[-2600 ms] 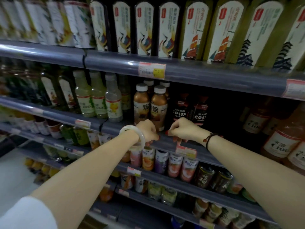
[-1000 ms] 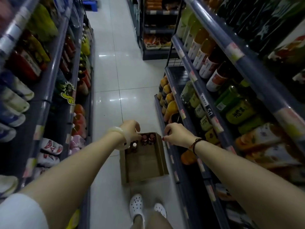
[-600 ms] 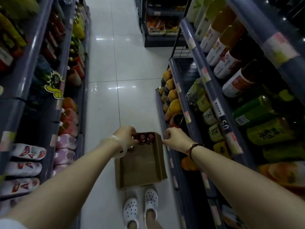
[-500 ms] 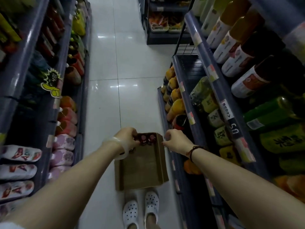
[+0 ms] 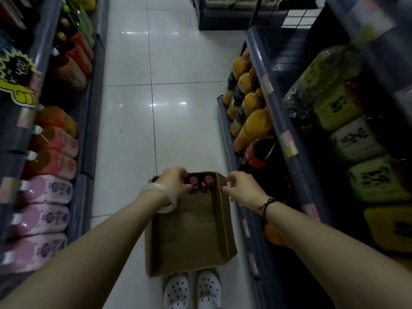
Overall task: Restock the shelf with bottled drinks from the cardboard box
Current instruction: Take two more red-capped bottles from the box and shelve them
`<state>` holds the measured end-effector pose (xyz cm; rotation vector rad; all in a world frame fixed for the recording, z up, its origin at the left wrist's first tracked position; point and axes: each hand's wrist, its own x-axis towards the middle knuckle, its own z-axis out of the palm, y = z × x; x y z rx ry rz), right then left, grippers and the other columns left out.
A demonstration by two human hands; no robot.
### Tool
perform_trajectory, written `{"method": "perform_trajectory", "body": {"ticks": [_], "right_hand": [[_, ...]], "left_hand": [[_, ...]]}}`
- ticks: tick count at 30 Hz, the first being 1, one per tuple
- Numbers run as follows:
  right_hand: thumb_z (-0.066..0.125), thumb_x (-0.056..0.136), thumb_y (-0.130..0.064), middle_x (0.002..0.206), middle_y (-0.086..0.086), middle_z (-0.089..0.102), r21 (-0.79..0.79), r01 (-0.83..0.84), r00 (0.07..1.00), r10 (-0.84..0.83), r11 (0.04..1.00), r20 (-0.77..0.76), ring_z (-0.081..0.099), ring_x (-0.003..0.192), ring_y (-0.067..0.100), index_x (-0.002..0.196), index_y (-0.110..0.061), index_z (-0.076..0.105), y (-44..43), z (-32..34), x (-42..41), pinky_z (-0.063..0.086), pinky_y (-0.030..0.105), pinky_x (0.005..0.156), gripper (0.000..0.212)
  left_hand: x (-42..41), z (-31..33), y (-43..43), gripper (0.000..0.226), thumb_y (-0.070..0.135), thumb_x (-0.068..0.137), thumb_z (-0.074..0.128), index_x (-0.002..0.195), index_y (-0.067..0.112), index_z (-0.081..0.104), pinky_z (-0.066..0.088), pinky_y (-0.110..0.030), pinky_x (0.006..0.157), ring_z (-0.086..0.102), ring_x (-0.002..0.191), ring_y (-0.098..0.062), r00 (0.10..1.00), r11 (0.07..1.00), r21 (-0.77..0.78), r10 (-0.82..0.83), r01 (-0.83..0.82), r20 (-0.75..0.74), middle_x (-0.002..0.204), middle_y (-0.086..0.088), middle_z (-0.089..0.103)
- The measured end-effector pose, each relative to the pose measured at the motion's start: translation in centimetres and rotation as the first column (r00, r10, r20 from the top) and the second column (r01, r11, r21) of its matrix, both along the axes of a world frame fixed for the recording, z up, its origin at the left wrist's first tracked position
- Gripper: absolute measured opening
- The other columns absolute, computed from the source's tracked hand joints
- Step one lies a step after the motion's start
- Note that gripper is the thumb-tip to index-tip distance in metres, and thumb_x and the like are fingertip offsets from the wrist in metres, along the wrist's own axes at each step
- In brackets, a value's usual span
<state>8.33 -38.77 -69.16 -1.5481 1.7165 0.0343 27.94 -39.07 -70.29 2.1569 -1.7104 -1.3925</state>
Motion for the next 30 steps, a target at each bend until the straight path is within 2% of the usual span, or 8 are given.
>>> {"method": "perform_trajectory", "body": {"ticks": [3,6,9,14,19,22,26,30], "right_hand": [[0.064,0.086,-0.031,0.095,0.003,0.064,-0.004,0.007,1.0,-0.007,1.0,-0.01,0.066,0.084,0.021,0.11,-0.014,0.059,-0.9,-5.1,-0.3,0.058,0.044,0.078,0.029],[0.064,0.086,-0.031,0.095,0.004,0.065,-0.009,0.026,1.0,-0.026,1.0,-0.009,0.066,0.086,0.022,0.111,-0.014,0.058,-1.5,-10.3,-0.4,0.057,0.044,0.081,0.03],[0.063,0.088,-0.027,0.098,0.003,0.062,-0.012,0.049,0.999,-0.049,0.999,0.013,0.065,0.09,0.024,0.114,-0.012,0.057,-1.9,-15.2,-0.3,0.056,0.039,0.082,0.03],[0.063,0.09,-0.022,0.092,0.001,0.058,-0.038,0.077,0.994,-0.074,0.996,0.074,0.06,0.08,0.017,0.111,-0.007,0.06,-2.8,-22.4,0.1,0.053,0.03,0.071,0.026],[0.061,0.09,-0.021,0.099,0.006,0.063,-0.036,0.133,0.982,-0.126,0.991,0.139,0.067,0.079,0.021,0.117,-0.009,0.054,-4.5,-28.7,0.3,0.051,0.021,0.054,0.03],[0.062,0.09,-0.021,0.112,0.012,0.062,-0.01,0.201,0.959,-0.194,0.98,0.208,0.07,0.082,0.023,0.126,-0.011,0.048,-5.3,-31.7,0.2,0.056,0.025,0.058,0.04],[0.059,0.093,-0.019,0.123,0.015,0.058,0.041,0.258,0.923,-0.259,0.965,0.285,0.071,0.076,0.026,0.133,-0.01,0.043,-6.3,-34.3,0.4,0.059,0.028,0.061,0.044],[0.057,0.092,-0.015,0.124,0.019,0.055,0.137,0.272,0.884,-0.304,0.952,0.355,0.072,0.079,0.035,0.133,-0.013,0.043,-6.8,-36.0,0.8,0.062,0.038,0.067,0.043]], "left_hand": [[-0.2,-5.0,-0.9,0.036,0.019,0.084,0.067,0.117,0.006,0.062,0.046,-0.028,0.074,0.059,0.088,-0.022,1.0,1.0,-0.021,-0.019,0.019,0.01,0.102,-0.009,0.066],[-0.5,-10.3,-1.5,0.039,0.021,0.085,0.068,0.12,0.006,0.06,0.04,-0.026,0.072,0.055,0.087,-0.017,0.999,0.999,-0.033,-0.028,0.029,0.03,0.11,-0.011,0.067],[-0.5,-15.6,-1.8,0.042,0.022,0.084,0.069,0.121,0.005,0.059,0.044,-0.026,0.077,0.06,0.097,-0.023,1.0,0.999,-0.04,-0.013,0.014,0.02,0.118,-0.014,0.063],[-0.3,-23.2,-2.8,0.041,0.02,0.083,0.07,0.12,0.005,0.059,0.045,-0.026,0.079,0.062,0.1,-0.026,1.0,0.996,-0.083,0.019,-0.018,0.005,0.121,-0.016,0.057],[-0.6,-28.7,-4.1,0.045,0.018,0.084,0.069,0.126,0.006,0.057,0.051,-0.034,0.093,0.061,0.108,-0.028,0.994,0.987,-0.127,0.09,-0.097,-0.058,0.119,-0.012,0.06],[-0.9,-31.2,-4.9,0.049,0.018,0.084,0.071,0.129,0.007,0.056,0.051,-0.034,0.094,0.06,0.111,-0.027,0.982,0.981,-0.122,0.135,-0.151,-0.13,0.11,-0.004,0.057],[-1.3,-33.8,-5.4,0.061,0.017,0.079,0.075,0.134,0.01,0.051,0.052,-0.043,0.097,0.058,0.117,-0.028,0.962,0.973,-0.103,0.185,-0.208,-0.199,0.129,-0.013,0.058],[-1.6,-35.3,-5.6,0.058,0.013,0.077,0.077,0.13,0.008,0.056,0.056,-0.042,0.091,0.061,0.109,-0.027,0.955,0.964,-0.139,0.191,-0.226,-0.225,0.126,-0.013,0.06]]}}
